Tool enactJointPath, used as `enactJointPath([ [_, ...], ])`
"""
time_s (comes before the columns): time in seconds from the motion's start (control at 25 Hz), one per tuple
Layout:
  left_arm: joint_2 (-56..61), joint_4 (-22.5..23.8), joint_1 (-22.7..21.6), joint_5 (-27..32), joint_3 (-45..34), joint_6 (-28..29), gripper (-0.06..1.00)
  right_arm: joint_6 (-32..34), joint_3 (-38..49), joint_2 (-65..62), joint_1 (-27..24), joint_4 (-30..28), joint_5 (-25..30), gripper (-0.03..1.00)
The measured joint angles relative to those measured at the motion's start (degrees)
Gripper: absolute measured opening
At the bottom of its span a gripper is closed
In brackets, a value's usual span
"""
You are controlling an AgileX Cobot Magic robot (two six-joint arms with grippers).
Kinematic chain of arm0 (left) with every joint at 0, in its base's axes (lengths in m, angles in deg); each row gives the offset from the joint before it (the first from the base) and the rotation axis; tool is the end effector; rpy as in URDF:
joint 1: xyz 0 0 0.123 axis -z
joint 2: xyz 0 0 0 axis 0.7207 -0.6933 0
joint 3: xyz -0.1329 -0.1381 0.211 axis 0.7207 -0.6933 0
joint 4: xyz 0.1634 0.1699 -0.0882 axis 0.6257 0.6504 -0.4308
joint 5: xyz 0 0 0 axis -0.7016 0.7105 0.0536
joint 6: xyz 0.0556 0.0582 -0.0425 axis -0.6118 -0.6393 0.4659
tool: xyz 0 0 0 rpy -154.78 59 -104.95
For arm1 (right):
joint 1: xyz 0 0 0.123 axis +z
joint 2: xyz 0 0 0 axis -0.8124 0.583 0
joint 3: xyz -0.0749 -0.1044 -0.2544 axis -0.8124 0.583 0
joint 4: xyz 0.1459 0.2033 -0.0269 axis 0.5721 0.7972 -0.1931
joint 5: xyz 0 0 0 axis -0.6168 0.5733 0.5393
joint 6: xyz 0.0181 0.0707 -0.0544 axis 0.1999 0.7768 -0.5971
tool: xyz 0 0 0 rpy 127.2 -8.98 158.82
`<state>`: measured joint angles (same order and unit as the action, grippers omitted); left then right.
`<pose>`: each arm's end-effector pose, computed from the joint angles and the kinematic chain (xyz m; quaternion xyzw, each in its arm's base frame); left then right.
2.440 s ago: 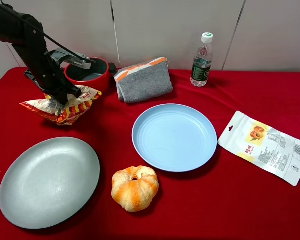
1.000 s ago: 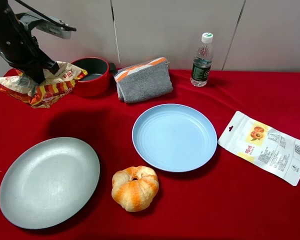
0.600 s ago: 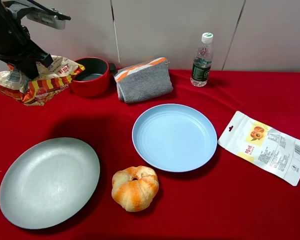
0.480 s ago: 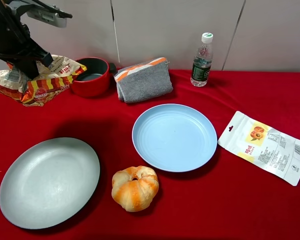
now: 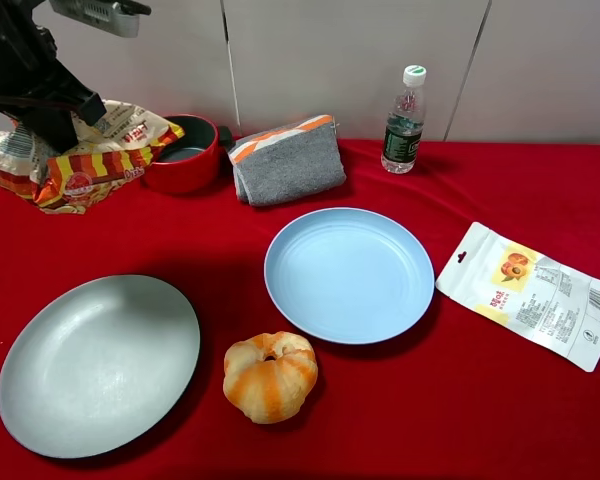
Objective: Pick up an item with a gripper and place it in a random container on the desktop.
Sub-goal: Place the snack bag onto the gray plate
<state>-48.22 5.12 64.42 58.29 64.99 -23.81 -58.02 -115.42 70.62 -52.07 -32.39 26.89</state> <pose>0.3009 -0.0870 0.3058 0.2301 0.9539 0.0506 0.1857 -0.0038 0.0012 0.2783 -0.0099 0.8439 0.0233 0.5358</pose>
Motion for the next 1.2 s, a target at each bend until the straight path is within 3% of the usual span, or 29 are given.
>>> enactJointPath([
  [0.36, 0.42, 2.37, 6.11, 2.9, 0.0, 2.79, 0.0, 0.0, 0.0, 0.0, 0.0, 0.0, 0.0, 0.69],
  [0.76, 1.17, 2.53, 9.69, 6.28, -0.31, 4.82, 0.0, 0.0, 0.0, 0.0, 0.0, 0.0, 0.0, 0.69],
  [1.2, 7.96, 2.21, 11.61, 4.69, -11.37, 8.49, 0.0, 0.0, 0.0, 0.0, 0.0, 0.0, 0.0, 0.69],
])
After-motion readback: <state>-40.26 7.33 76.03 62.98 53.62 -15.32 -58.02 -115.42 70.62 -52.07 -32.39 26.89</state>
